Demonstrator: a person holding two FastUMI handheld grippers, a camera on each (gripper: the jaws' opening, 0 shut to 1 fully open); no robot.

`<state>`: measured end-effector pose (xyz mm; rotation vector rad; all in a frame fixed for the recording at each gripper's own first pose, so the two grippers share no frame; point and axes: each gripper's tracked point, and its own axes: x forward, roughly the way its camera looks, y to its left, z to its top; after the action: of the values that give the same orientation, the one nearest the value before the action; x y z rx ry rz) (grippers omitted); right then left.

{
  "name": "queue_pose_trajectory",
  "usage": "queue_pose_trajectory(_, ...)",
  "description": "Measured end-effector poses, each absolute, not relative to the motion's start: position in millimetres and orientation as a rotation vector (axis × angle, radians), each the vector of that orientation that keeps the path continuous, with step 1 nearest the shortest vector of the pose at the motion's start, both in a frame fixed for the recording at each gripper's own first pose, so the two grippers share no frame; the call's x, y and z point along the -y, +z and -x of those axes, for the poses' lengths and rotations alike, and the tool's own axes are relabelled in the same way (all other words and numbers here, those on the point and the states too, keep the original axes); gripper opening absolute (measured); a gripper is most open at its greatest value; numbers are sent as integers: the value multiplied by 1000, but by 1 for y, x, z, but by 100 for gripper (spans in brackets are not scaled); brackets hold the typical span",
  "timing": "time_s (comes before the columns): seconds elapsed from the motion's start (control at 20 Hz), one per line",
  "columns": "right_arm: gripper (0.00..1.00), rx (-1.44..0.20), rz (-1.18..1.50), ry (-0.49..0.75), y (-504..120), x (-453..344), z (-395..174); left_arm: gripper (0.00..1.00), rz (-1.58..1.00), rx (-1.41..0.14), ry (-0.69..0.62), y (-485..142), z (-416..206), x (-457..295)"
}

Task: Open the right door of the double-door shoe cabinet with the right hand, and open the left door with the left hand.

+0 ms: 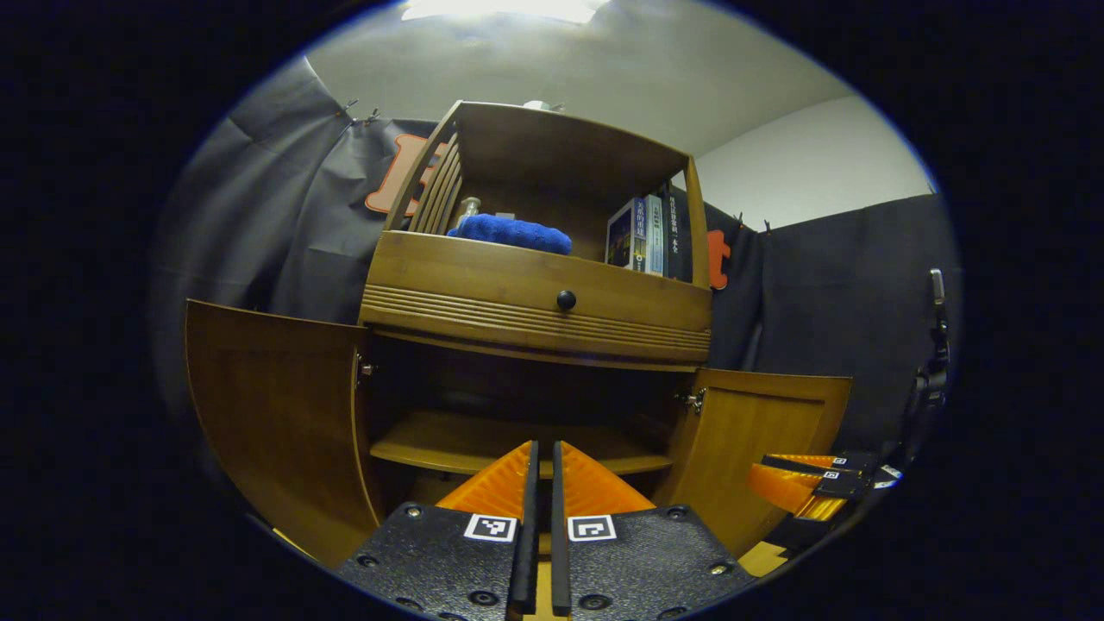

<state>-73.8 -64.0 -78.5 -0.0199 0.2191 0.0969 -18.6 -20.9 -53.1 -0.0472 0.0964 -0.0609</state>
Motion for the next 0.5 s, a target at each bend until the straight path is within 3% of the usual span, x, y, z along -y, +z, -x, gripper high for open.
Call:
queue_pose_trajectory(0.4, 20, -185, -11, 251, -68, -6, 56, 8, -42, -110, 137, -45, 46, -64)
queue_pose_trajectory(0.45, 27, -165, -14, 261, -61, -11, 53, 8, -59, -109, 165, -41, 47, -76)
queue_pose_trajectory(0.5, 27, -145, -15, 257, -54, -13, 48, 8, -74, -104, 197, -38, 51, -87)
